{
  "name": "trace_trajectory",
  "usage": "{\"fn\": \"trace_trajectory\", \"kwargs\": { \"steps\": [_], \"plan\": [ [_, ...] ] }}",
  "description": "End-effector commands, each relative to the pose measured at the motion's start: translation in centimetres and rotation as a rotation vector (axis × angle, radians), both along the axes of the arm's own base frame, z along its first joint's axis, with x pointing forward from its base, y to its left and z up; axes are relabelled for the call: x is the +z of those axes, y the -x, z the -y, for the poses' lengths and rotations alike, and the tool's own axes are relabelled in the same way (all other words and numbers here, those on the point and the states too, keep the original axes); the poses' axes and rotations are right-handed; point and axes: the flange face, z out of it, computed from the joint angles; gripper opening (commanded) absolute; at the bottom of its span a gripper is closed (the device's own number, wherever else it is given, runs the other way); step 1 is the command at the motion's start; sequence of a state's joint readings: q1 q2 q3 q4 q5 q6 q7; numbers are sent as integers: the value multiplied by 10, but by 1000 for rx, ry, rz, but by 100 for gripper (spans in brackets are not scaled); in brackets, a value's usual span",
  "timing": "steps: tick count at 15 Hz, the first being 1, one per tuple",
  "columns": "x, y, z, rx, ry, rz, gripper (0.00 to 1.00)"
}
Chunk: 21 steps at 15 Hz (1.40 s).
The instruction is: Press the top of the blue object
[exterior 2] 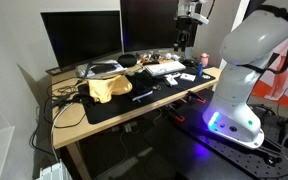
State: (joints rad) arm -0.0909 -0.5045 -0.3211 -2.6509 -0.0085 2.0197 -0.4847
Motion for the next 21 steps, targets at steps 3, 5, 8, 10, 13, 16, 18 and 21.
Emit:
{"fn": "trace_trajectory", "kwargs": {
  "steps": [3,5,8,10,13,16,18,21],
  "plan": [
    [-5,6,44,-58,31,69,58],
    [-7,9,59,-70,41,82,42],
    [-7,18,82,-66,60,93,20],
    [-6,23,95,-63,78,103,5],
    [-4,29,113,-68,96,112,0],
    [-4,37,127,-85,110,117,0],
    [-5,39,134,-117,106,122,0],
    [-10,39,147,-162,116,122,0]
  ]
}}
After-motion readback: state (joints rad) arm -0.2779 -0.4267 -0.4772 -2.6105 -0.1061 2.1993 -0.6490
